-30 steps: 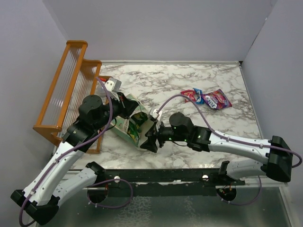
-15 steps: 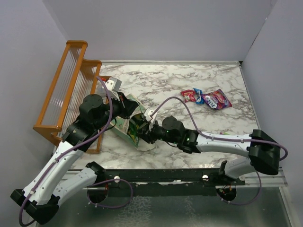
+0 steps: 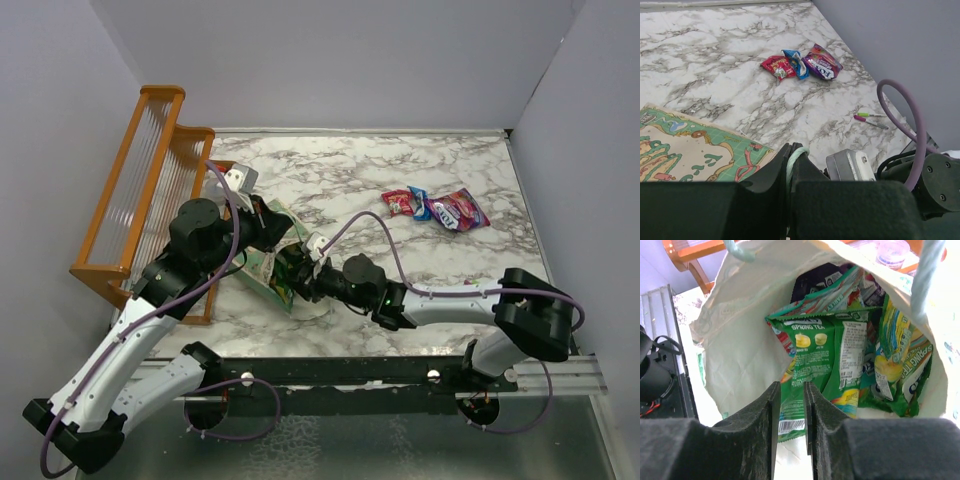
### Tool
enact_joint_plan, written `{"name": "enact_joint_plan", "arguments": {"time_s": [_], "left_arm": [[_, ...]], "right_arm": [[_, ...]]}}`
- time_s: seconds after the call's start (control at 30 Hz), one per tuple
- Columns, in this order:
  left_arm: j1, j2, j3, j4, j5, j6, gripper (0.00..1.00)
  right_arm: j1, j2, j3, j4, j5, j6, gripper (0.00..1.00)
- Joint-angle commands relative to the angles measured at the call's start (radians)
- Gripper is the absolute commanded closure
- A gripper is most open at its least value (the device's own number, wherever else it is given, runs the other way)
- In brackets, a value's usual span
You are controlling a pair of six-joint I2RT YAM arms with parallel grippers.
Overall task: Take the snacks out of the paper bag
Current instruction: Take out the snack from the paper bag.
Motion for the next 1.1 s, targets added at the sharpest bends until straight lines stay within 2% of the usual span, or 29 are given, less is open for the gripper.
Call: {"name": "enact_joint_plan", "arguments": {"time_s": [0.0,0.37,0.57,0.73,0.87,0.97,1.07], "left_arm": [[0.003,-0.001,0.046,0.005,-0.007,-0.002,1.00],[0.003,0.010,0.044,0.019,0.011,-0.008,1.00],[0.003,0.005,0.037,0.022,0.013,-0.010,1.00],[0.002,0.007,0.034,0.022,0.018,-0.012,1.00],[0.003,0.005,0.030,0.023,0.019,-0.011,1.00],[0.002,0.007,0.030,0.021,0.020,-0.009,1.00],[0.003,0.006,0.031,0.019,0.016,-0.002,1.00]], "right_arm": [[0.009,0.044,-0.005,0.111,0.017,-0.012,0.73],[0.031,0.165,0.053,0.164,0.071,-0.038,0.64],[0.032,0.224,0.095,0.149,0.215,0.000,0.62],[0.031,0.256,0.124,0.136,0.310,0.029,0.53],[0.031,0.274,0.152,0.098,0.340,0.036,0.51],[0.031,0.269,0.146,0.097,0.348,0.039,0.56],[0.031,0.232,0.133,0.080,0.358,0.048,0.76]]}}
